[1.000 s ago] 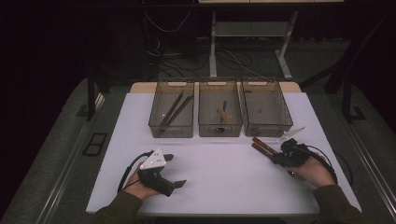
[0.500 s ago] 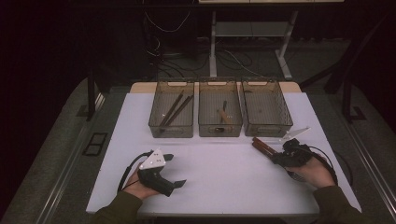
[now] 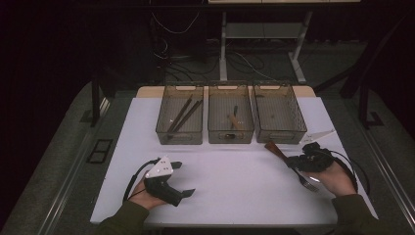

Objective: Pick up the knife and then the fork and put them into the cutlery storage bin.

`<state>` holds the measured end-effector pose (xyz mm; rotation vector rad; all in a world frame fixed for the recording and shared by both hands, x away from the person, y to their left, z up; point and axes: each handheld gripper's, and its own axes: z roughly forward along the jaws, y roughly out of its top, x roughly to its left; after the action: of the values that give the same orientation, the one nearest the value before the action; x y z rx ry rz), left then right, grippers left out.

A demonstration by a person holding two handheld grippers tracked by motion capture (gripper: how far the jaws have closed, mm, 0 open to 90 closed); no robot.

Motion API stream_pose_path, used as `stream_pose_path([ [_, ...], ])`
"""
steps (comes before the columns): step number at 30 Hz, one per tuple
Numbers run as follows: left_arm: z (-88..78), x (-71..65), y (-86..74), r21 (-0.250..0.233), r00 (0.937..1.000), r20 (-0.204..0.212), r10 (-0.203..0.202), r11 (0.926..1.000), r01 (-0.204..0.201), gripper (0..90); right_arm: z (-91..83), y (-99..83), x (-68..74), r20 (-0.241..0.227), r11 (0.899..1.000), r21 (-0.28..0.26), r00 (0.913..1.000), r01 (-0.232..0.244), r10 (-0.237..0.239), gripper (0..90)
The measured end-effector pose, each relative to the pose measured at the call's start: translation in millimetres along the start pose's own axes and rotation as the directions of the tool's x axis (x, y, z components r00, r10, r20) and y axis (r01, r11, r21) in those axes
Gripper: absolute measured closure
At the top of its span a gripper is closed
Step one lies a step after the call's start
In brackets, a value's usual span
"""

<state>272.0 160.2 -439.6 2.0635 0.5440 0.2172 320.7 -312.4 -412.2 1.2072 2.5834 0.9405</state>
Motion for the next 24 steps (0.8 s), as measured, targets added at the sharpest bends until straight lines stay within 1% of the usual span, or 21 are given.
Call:
stream_pose_path([
  [4,-0.5,-0.4,-0.1,-0.004,1.0000,0.002,-0.001,1.0000,0.001,0.0,-0.7,0.5,-0.4,-0.006,1.000,-0.006,1.0000,-0.004,0.004,77.6],
  [7,-0.6,-0.3,0.0,-0.006,1.0000,0.002,-0.001,1.0000,0.001,0.0,2.6,0.4,-0.3,-0.004,1.000,0.013,1.0000,0.007,-0.007,77.5],
  [9,-0.6,-0.2,0.1,-0.005,1.0000,0.003,0.000,1.0000,0.000,0.0,8.2,-0.3,0.8,-0.009,0.999,0.039,0.9996,0.027,-0.027,77.4],
  [10,-0.5,-0.3,0.0,-0.005,1.0000,0.003,0.000,1.0000,0.000,0.0,11.7,-0.5,2.2,-0.013,0.997,0.062,0.9991,0.041,-0.040,77.4],
  [11,-0.4,-0.3,0.1,-0.005,1.0000,0.002,0.000,1.0000,0.000,0.0,15.3,-0.7,4.2,-0.004,0.995,0.083,0.9981,0.061,-0.061,77.4],
  [13,-0.5,-0.3,0.0,-0.005,1.0000,0.002,0.001,1.0000,-0.001,0.0,21.2,-0.5,7.5,0.006,0.989,0.117,0.9962,0.085,-0.087,77.4],
  [15,-0.6,-0.3,0.0,-0.006,1.0000,0.003,0.002,1.0000,-0.001,0.0,25.6,0.2,10.8,0.026,0.981,0.153,0.9918,0.120,-0.125,77.3],
  [16,-0.5,-0.3,0.0,-0.006,1.0000,0.003,0.001,1.0000,-0.001,0.0,26.0,1.2,11.9,0.031,0.979,0.158,0.9905,0.128,-0.134,77.2],
  [17,-0.4,-0.2,0.0,-0.006,1.0000,0.003,0.001,1.0000,-0.001,0.0,26.3,2.9,12.4,0.034,0.974,0.175,0.9877,0.145,-0.153,77.2],
  [19,0.3,-0.3,0.0,-0.004,1.0000,0.004,0.001,1.0000,-0.001,0.0,28.5,9.1,14.2,0.033,0.962,0.223,0.9849,0.158,-0.170,76.7],
  [20,0.6,-0.5,0.2,-0.004,1.0000,0.005,0.001,1.0000,-0.001,0.0,30.1,13.0,15.7,0.032,0.952,0.254,0.9821,0.171,-0.185,76.4],
  [22,0.6,-0.8,0.4,-0.005,1.0000,0.007,0.004,1.0000,-0.004,0.0,33.8,21.2,18.0,0.031,0.932,0.315,0.9797,0.179,-0.198,75.7],
  [24,0.6,-0.7,0.3,-0.004,1.0000,0.005,0.001,1.0000,-0.001,0.0,37.5,29.4,18.2,0.024,0.908,0.377,0.9785,0.181,-0.205,75.7],
])
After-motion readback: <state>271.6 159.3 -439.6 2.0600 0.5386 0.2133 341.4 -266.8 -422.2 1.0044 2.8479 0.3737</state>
